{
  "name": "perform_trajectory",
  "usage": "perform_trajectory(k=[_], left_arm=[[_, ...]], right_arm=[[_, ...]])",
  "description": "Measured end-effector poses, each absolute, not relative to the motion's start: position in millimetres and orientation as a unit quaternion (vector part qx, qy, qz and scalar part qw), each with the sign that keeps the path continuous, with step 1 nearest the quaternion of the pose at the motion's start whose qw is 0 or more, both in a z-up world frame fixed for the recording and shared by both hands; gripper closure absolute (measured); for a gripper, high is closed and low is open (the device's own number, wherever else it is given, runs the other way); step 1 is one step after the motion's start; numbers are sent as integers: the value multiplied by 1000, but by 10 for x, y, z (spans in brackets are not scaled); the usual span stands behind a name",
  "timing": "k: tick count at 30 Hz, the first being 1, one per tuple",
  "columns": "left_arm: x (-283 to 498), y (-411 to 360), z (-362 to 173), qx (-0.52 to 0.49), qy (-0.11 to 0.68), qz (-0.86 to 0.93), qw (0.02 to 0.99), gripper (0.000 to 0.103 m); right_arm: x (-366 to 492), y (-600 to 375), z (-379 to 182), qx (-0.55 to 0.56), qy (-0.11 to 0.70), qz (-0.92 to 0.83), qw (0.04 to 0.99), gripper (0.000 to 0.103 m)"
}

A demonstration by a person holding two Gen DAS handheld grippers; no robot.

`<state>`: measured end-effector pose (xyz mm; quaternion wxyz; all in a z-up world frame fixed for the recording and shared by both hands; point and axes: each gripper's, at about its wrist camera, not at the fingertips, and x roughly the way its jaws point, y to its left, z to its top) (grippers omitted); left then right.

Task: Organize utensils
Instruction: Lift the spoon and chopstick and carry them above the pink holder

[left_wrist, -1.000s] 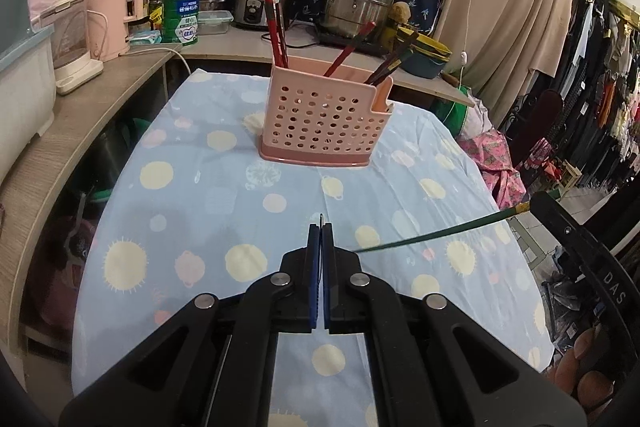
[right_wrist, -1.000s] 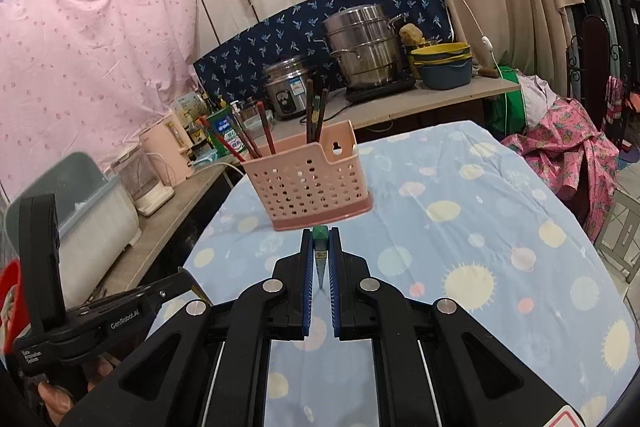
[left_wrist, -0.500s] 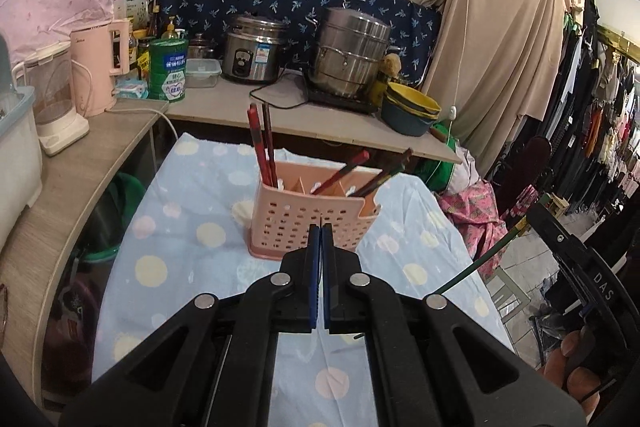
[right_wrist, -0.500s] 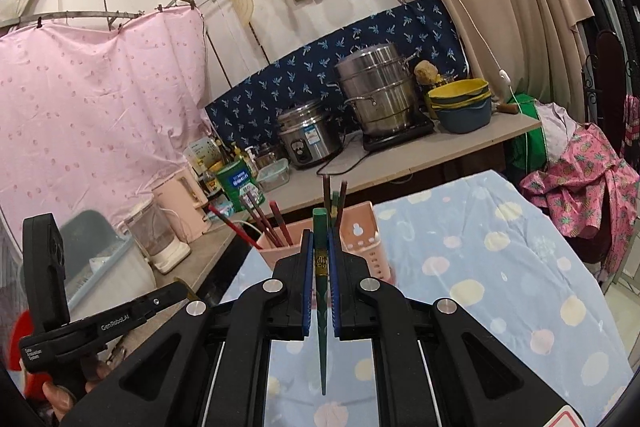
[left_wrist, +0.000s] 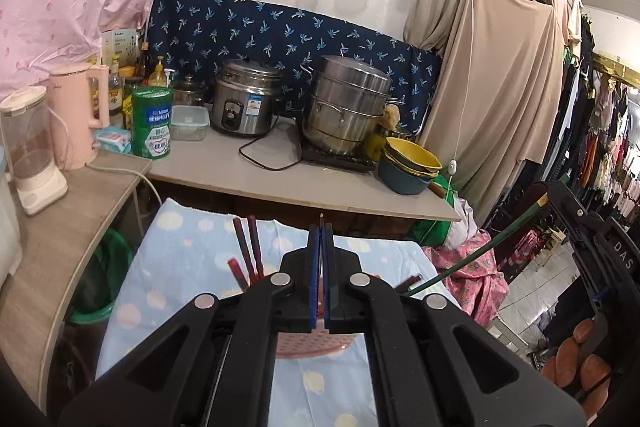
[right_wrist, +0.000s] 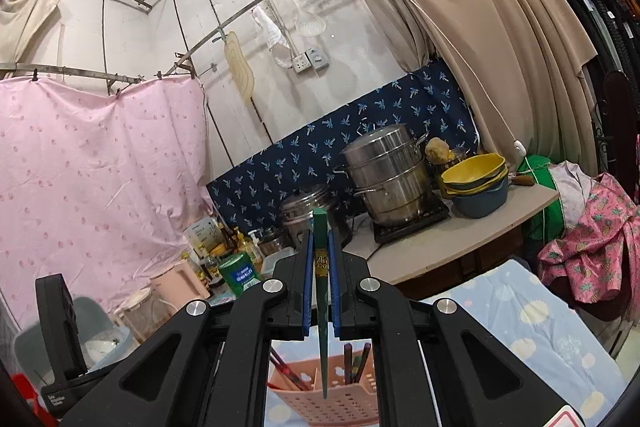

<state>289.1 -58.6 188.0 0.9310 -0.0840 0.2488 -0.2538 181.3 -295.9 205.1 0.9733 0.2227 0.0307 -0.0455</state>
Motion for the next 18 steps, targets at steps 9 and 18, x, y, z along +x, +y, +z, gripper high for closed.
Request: perform_trajectory(k=[9, 18], left_arm=[[3272, -732, 1593, -81, 275, -253, 924, 102], [3351, -762, 1340, -77, 292, -243, 922, 99]], right_arm=[[2440, -2948, 1835, 211, 65, -50, 974, 96], [2666, -2816, 1417, 196, 125, -36, 972, 95]])
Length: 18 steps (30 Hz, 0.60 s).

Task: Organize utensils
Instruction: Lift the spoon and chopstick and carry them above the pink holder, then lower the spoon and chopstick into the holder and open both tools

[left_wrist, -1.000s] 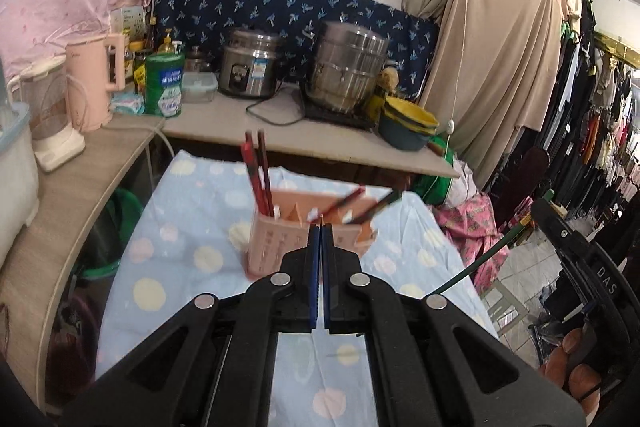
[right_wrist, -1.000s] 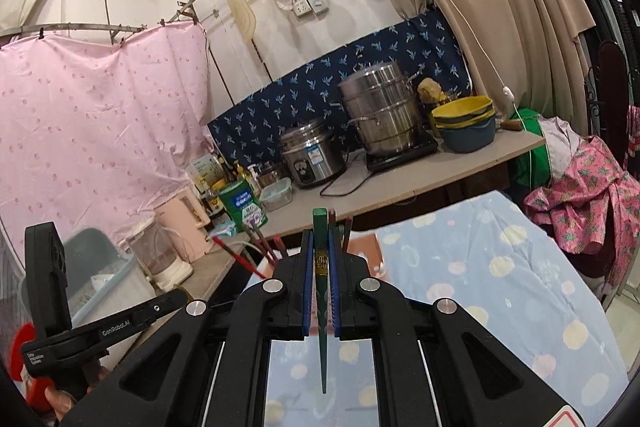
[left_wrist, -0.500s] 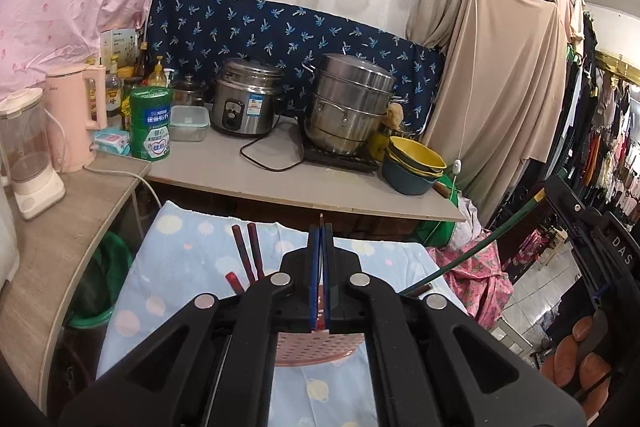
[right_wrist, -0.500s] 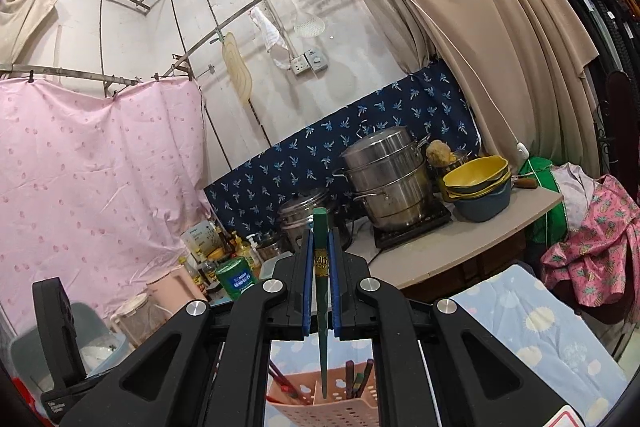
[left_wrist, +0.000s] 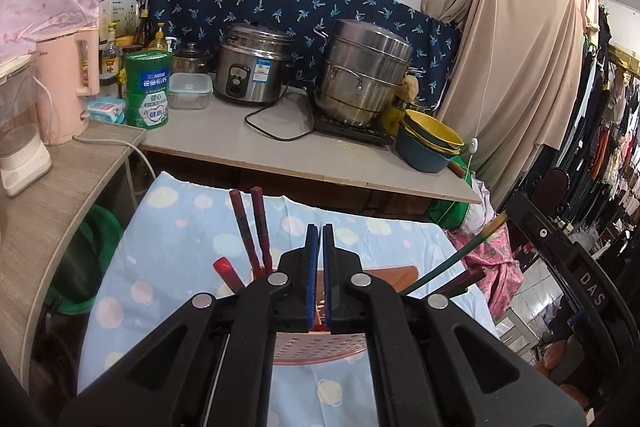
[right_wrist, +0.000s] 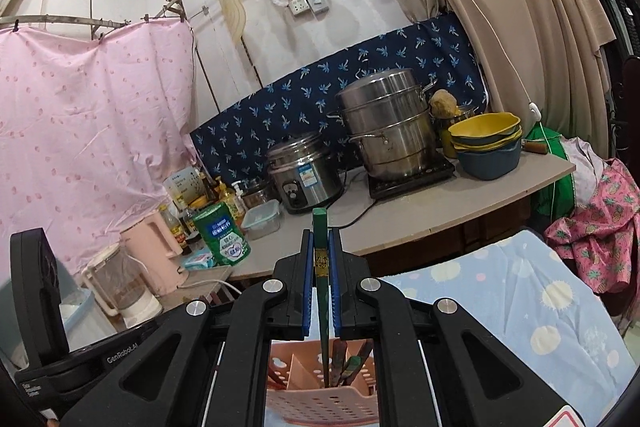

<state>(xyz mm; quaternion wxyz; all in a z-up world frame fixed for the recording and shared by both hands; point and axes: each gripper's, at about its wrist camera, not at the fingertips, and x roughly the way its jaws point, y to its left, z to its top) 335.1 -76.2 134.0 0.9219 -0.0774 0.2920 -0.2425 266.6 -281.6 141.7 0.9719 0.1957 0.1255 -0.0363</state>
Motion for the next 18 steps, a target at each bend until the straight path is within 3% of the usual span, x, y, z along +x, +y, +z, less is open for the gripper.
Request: perform_trajectory(k=[1, 3, 5, 7, 11, 13, 15, 18], left_arm=[[3338, -756, 1337, -77, 291, -242, 923, 96], [3311, -737, 1345, -81, 291, -237, 923, 72], [3257, -706, 1364, -84, 283, -232, 927, 63], [3194, -692, 1385, -79, 279, -224, 930, 62], [3008, -665, 1386, -64, 281, -211, 934, 62], [2884, -652, 1370, -53, 284, -203, 935, 56], [2765, -636, 1341, -42, 289, -194, 936, 43], [2560, -618, 1287, -22, 296, -182, 938, 39]], right_arm=[[2654, -2796, 1400, 194, 126, -36, 972, 91], [2633, -2777, 1392, 187, 128, -36, 973, 87], [2580, -2765, 1401, 183, 126, -37, 974, 80], [2519, -2751, 1416, 182, 124, -38, 975, 72], [2364, -2721, 1410, 181, 133, -35, 974, 67], [2244, -2698, 1377, 183, 142, -31, 972, 62], [2133, -2666, 1336, 181, 152, -33, 971, 58], [1963, -2604, 1239, 181, 176, -30, 967, 52]])
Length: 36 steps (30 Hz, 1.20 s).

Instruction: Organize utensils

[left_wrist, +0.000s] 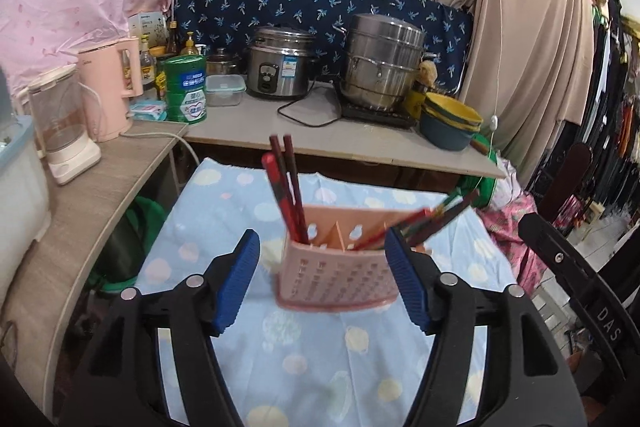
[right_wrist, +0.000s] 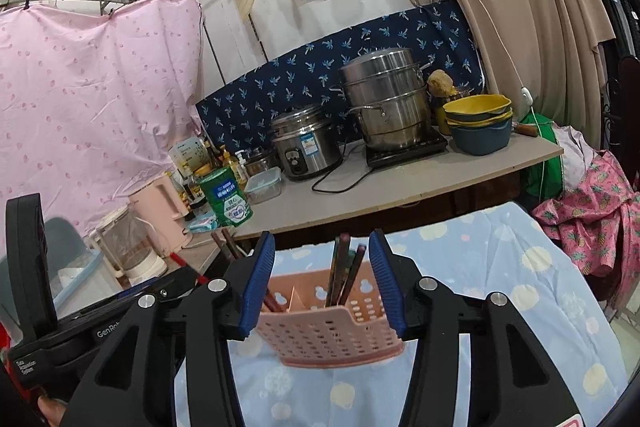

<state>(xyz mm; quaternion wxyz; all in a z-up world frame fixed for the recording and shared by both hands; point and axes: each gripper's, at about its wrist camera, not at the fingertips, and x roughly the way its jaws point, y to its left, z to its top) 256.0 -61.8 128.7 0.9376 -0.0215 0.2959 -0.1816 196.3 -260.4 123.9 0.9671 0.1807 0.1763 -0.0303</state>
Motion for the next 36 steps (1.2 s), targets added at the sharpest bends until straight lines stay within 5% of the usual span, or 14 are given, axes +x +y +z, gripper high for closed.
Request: perform_trajectory(k=[6, 14, 32, 36], left_arm=[[2168, -582, 1136, 21, 311, -148, 939, 21], [1794, -501, 903, 45, 337, -114, 933, 14], [1486, -458, 750, 58, 355, -83, 929, 7], [1489, -455, 736, 58, 354, -79, 930, 7]], right_arm=[[1596, -2393, 1040, 163, 221, -37, 961, 39], [1174, -2177, 841, 140, 268, -48, 952, 30], [745, -2085, 681, 113, 286, -101, 946, 17], [728, -2106, 684, 116, 281, -108, 946, 6]])
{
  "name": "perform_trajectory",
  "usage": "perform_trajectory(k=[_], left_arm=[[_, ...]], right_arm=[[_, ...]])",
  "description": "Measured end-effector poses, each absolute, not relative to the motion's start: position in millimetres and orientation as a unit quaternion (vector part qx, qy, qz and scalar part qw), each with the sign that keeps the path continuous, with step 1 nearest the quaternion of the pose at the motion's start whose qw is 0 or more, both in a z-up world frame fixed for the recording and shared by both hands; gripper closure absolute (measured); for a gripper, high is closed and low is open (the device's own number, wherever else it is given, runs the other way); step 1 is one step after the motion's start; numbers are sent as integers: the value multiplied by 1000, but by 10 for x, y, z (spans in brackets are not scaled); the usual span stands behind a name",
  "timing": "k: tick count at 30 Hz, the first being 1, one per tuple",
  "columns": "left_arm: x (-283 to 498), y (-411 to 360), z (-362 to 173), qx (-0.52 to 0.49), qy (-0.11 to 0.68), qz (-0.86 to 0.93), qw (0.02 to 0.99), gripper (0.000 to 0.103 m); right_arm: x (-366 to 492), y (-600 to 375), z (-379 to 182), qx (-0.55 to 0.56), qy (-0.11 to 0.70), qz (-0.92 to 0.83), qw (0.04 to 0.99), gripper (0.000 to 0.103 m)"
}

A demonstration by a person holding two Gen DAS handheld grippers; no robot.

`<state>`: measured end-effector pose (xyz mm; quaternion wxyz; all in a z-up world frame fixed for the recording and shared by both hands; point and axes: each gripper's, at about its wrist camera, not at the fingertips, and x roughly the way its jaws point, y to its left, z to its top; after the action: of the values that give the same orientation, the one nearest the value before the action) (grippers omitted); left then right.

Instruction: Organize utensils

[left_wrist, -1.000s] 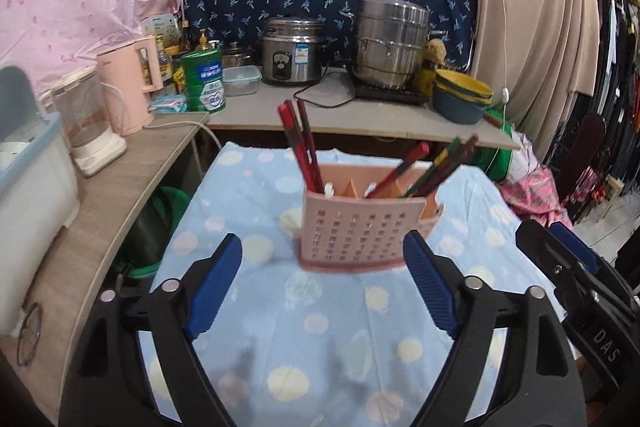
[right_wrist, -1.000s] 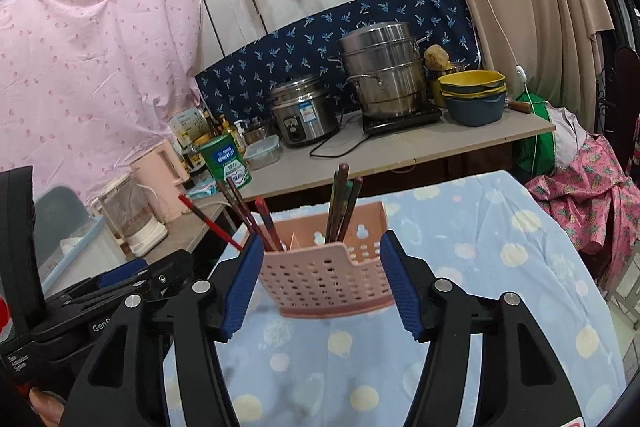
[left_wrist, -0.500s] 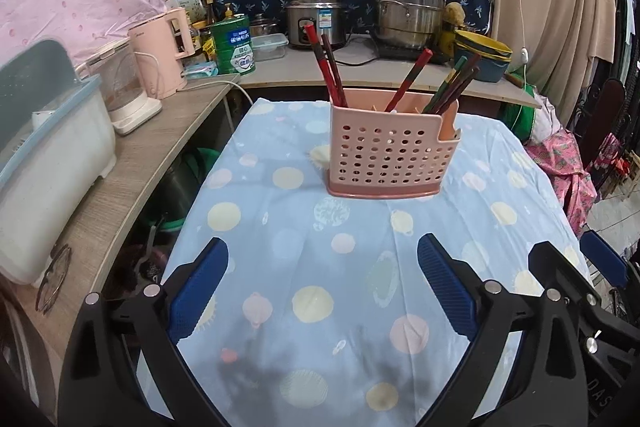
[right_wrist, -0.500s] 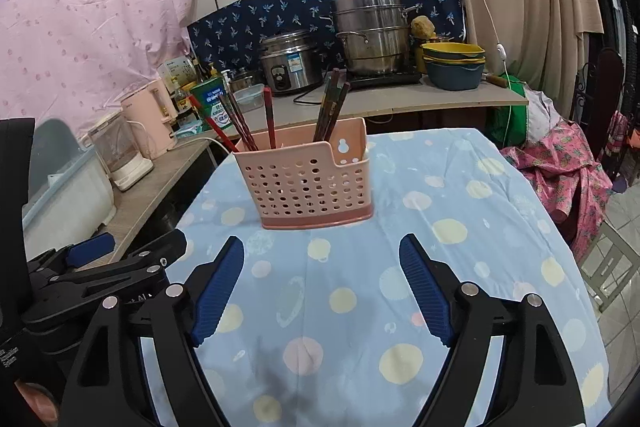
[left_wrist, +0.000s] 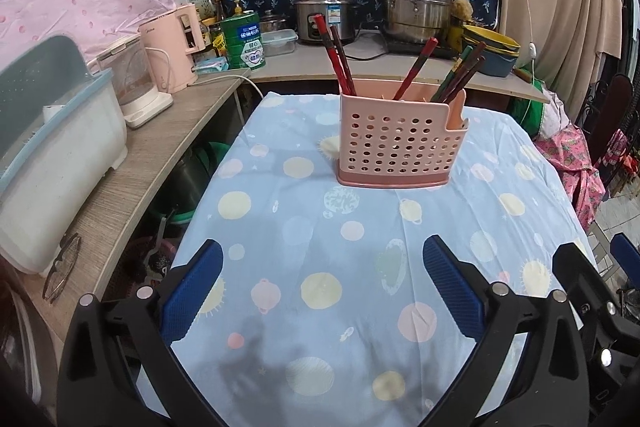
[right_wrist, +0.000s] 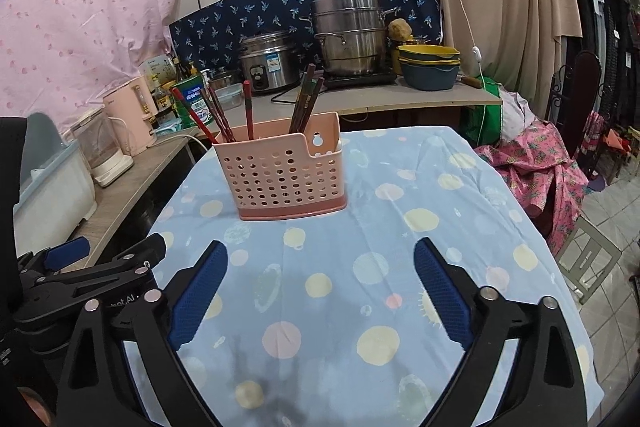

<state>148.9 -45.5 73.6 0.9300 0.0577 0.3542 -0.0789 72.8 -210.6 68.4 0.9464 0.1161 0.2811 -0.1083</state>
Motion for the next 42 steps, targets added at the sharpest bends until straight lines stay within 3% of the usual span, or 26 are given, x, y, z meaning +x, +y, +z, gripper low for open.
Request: perform_trajectory(k=[42], left_arm=[[1559, -366, 770, 61, 345, -57, 935, 7]], right_arm=[[762, -2228, 630, 118, 282, -134, 943, 6]])
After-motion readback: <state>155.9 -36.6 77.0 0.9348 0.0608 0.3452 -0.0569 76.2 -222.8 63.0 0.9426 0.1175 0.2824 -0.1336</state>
